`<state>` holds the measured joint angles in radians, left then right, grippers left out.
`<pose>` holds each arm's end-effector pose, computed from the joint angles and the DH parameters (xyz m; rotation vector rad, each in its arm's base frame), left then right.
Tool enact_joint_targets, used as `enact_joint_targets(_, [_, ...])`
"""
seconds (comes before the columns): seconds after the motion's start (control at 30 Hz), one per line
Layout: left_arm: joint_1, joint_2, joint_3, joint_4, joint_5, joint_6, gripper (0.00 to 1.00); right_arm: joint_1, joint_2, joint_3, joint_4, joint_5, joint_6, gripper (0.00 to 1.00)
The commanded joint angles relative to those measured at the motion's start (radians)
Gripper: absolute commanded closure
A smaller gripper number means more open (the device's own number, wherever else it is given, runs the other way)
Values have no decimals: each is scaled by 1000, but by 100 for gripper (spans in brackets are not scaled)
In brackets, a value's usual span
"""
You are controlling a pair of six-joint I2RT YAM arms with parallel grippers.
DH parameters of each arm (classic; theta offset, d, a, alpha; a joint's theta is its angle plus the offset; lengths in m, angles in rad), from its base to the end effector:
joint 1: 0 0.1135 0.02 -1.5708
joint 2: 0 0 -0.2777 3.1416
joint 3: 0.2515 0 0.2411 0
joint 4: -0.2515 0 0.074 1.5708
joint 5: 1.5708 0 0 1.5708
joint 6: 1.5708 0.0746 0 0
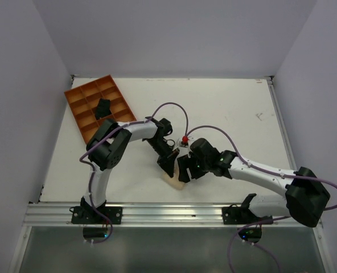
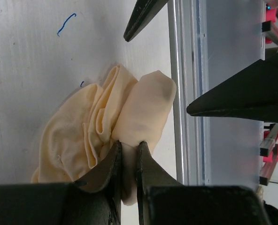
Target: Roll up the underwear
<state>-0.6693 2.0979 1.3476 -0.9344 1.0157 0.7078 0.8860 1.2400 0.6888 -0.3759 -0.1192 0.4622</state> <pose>0.2418 -0.2722 0.1256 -1.6326 -2.1174 1.4899 0.1506 0.1985 0.1865 -0.6045 2.5611 0.6702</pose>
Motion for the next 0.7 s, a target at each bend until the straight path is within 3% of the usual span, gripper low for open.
enact_joint_targets(0.0, [-23,71,4,62,-241,65,100,-53,67,-17,94,-148,-60,28])
enact_joint_targets(0.67, [-44,85,42,65,-262,22,100,-96,269,5,221,-312,-177,28])
